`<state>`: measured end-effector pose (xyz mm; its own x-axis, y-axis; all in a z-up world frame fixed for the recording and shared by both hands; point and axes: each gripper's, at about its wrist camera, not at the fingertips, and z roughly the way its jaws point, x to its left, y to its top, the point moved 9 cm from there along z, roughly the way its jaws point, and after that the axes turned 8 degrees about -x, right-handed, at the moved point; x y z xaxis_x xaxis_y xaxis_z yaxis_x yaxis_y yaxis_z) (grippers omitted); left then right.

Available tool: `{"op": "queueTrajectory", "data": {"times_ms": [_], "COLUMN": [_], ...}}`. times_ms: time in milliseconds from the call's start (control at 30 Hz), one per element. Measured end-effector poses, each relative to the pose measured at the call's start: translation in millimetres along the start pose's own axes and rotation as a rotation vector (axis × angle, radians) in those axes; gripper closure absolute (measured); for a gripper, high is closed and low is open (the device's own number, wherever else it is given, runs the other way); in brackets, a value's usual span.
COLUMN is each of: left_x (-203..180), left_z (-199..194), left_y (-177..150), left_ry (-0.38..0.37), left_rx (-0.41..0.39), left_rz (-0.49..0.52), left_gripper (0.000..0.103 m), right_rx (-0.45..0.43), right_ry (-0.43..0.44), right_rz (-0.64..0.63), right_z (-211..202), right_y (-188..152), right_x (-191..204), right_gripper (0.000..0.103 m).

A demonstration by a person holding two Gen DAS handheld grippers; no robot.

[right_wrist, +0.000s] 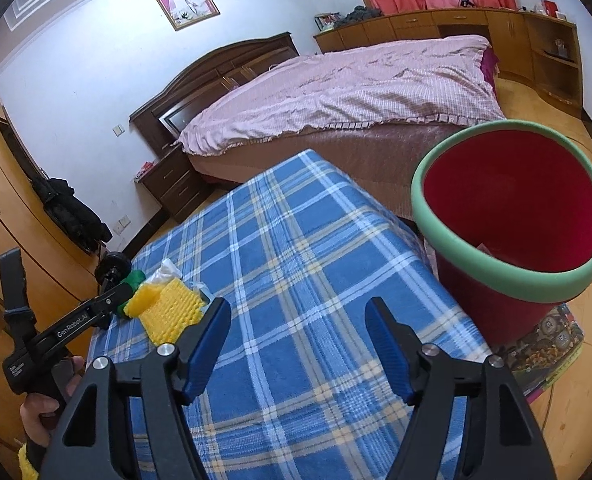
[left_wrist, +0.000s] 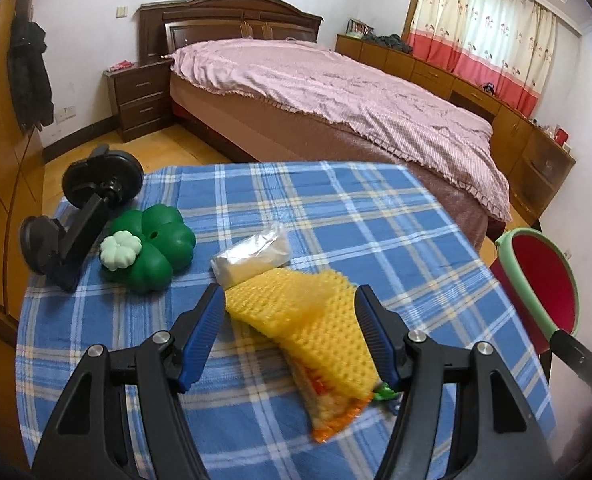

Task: Collect trash
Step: 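Grasp a yellow foam net with the left tool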

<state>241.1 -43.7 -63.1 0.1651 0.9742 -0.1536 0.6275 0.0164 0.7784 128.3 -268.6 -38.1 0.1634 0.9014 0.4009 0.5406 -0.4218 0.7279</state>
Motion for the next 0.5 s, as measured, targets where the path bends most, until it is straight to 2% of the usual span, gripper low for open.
{"op": "queueTrajectory", "data": {"times_ms": [133, 167, 200, 267, 300, 367, 500], "left_x": [6.3, 6.7, 6.6, 6.1, 5.9, 5.2, 7.0], "left_z": [15.7, 18.8, 22.2, 27.2, 30.0, 33.5, 29.6], "left_y": [-4.7, -5.3, -6.2, -7.4, -8.8, -10.3, -9.0], "left_ry": [0.005, 0.001, -0.011, -0.029, -0.042, -0.074, -0.100], "left_rx": [0.024, 0.027, 0.030, 0.038, 0.045, 0.052, 0.036], "left_rz": [0.005, 0.006, 0.010, 0.013, 0.009, -0.001, -0.026], "left_gripper": [0.036, 0.039, 0.043, 0.058, 0.063, 0.083, 0.091], "right_rx": [0.020, 0.022, 0.025, 0.030, 0.034, 0.039, 0.048], "right_ry": [-0.011, -0.014, -0.016, -0.020, -0.023, -0.027, -0.030], "right_rz": [-0.005, -0.005, -0.005, -0.005, -0.006, -0.006, -0.014], "right_z": [8.5, 10.0, 11.6, 14.4, 15.8, 18.3, 22.0], "right_y": [-4.7, -4.4, -5.0, -5.4, -5.5, -6.1, -7.1], "right_x": [1.1, 1.8, 2.2, 1.7, 1.3, 0.9, 3.3], "right_gripper": [0.031, 0.031, 0.031, 0.031, 0.031, 0.031, 0.031]}}
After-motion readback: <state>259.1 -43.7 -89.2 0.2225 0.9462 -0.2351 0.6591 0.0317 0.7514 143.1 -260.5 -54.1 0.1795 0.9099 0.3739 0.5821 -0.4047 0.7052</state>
